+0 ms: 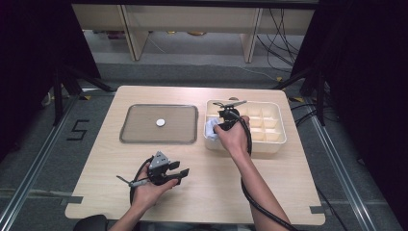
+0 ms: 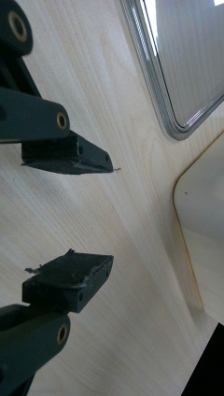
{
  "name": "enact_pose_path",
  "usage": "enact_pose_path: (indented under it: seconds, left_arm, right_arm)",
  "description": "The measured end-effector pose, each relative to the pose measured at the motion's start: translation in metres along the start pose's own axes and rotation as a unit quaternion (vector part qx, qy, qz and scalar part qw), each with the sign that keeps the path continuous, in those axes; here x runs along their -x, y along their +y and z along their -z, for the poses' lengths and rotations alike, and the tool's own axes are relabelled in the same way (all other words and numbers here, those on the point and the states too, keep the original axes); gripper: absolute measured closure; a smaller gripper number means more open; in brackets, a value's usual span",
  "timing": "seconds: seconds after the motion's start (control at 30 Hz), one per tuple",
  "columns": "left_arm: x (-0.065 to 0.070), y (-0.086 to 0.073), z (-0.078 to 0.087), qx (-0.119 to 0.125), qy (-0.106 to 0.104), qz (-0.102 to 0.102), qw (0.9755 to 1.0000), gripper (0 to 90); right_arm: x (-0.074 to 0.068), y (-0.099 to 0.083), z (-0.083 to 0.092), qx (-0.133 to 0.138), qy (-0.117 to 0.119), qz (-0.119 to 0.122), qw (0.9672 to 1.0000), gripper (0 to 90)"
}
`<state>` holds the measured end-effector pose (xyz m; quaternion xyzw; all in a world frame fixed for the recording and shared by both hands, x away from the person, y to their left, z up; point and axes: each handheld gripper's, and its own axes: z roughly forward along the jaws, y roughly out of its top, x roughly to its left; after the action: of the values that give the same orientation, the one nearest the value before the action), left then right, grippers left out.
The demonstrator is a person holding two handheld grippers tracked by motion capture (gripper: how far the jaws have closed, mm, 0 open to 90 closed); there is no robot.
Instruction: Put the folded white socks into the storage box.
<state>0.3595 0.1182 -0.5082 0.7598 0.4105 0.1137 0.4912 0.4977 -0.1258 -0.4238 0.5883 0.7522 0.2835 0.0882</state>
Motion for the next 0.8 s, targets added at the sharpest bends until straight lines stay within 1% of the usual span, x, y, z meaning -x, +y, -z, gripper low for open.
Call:
enact_pose_path:
  seconds: [0.03, 0.07, 0.1, 0.13, 0.17, 0.23, 0.27, 0.3, 0.33, 0.37, 0.47, 0.5, 0.53, 0.57, 0.6, 0.63, 0.67, 0.7, 0.73, 0.77, 0.8]
  left_arm:
    - [0.000, 0.000, 0.000, 0.000, 0.000, 0.000, 1.0000, 48.2]
    - [0.000, 0.000, 0.000, -0.001, 0.001, -0.001, 1.0000, 48.2]
    - [0.000, 0.000, 0.000, -0.001, 0.000, -0.001, 1.0000, 48.2]
    - [-0.001, 0.000, 0.001, -0.002, 0.001, -0.006, 1.0000, 48.2]
    - [-0.001, 0.000, 0.001, -0.001, 0.001, -0.006, 1.0000, 48.2]
    - [-0.001, 0.000, 0.001, -0.002, 0.001, -0.006, 1.0000, 48.2]
    - [-0.001, 0.000, 0.001, -0.003, 0.001, -0.007, 1.0000, 48.1]
    - [-0.001, 0.000, 0.001, -0.002, 0.001, -0.006, 1.0000, 48.1]
    - [-0.001, 0.000, 0.001, -0.002, 0.001, -0.006, 1.0000, 48.2]
    - [-0.001, 0.000, 0.001, -0.002, 0.001, -0.006, 1.0000, 48.2]
    - [-0.001, 0.000, 0.000, -0.001, 0.001, -0.002, 1.0000, 48.2]
    - [0.000, 0.000, 0.000, -0.002, 0.001, -0.002, 1.0000, 48.2]
    - [0.000, 0.000, 0.000, 0.000, 0.000, 0.000, 1.0000, 48.2]
    - [-0.001, 0.000, 0.000, -0.001, -0.003, -0.005, 1.0000, 48.2]
    - [-0.001, 0.000, 0.000, -0.001, -0.003, -0.006, 1.0000, 48.1]
    - [-0.001, 0.000, 0.000, -0.001, -0.004, -0.007, 1.0000, 48.1]
    - [-0.001, 0.000, 0.000, -0.001, -0.004, -0.005, 1.0000, 48.2]
    - [0.000, 0.000, 0.000, -0.001, -0.004, -0.002, 1.0000, 48.2]
    - [0.000, 0.000, 0.000, -0.001, -0.004, -0.003, 1.0000, 48.2]
    - [-0.001, 0.000, 0.000, -0.002, -0.003, -0.007, 1.0000, 48.2]
    - [-0.001, 0.000, 0.000, -0.002, -0.002, -0.007, 1.0000, 48.2]
  right_arm:
    - [0.001, 0.000, -0.001, -0.001, 0.004, 0.011, 0.9999, 74.0]
    - [0.000, 0.000, -0.001, -0.003, 0.002, 0.003, 1.0000, 74.8]
    - [-0.002, 0.001, -0.002, -0.009, 0.000, -0.012, 0.9999, 75.6]
    - [-0.002, 0.001, -0.003, -0.008, 0.000, -0.011, 0.9999, 76.0]
    - [0.001, 0.001, -0.003, -0.008, 0.001, 0.009, 0.9999, 76.3]
    - [0.000, 0.002, -0.005, -0.012, -0.004, -0.003, 0.9999, 77.1]
    - [0.000, 0.002, -0.005, -0.014, -0.001, -0.002, 0.9999, 77.4]
    - [-0.001, 0.003, -0.006, -0.018, 0.001, -0.009, 0.9998, 77.6]
    - [-0.001, 0.003, -0.006, -0.019, 0.001, -0.009, 0.9998, 77.9]
    - [0.000, 0.003, -0.007, -0.023, 0.002, 0.001, 0.9997, 78.2]
    - [0.001, 0.004, -0.008, -0.023, -0.002, 0.004, 0.9997, 78.6]
    - [0.002, 0.004, -0.009, -0.028, 0.001, 0.014, 0.9995, 78.7]
    - [0.001, 0.005, -0.009, -0.030, 0.002, 0.008, 0.9995, 78.8]
    - [-0.001, 0.006, -0.010, -0.036, -0.005, 0.000, 0.9993, 78.8]
    - [-0.002, 0.006, -0.011, -0.040, -0.004, 0.000, 0.9992, 78.9]
    - [-0.001, 0.007, -0.011, -0.040, -0.004, 0.006, 0.9992, 79.0]
    - [-0.003, 0.007, -0.012, -0.042, -0.007, 0.003, 0.9991, 79.1]
    - [-0.003, 0.008, -0.012, -0.044, -0.006, 0.006, 0.9990, 79.1]
    - [-0.002, 0.008, -0.013, -0.046, -0.010, 0.010, 0.9988, 79.2]
    - [-0.002, 0.008, -0.013, -0.047, -0.006, 0.007, 0.9989, 79.2]
    - [-0.003, 0.008, -0.013, -0.049, -0.006, 0.004, 0.9988, 79.3]
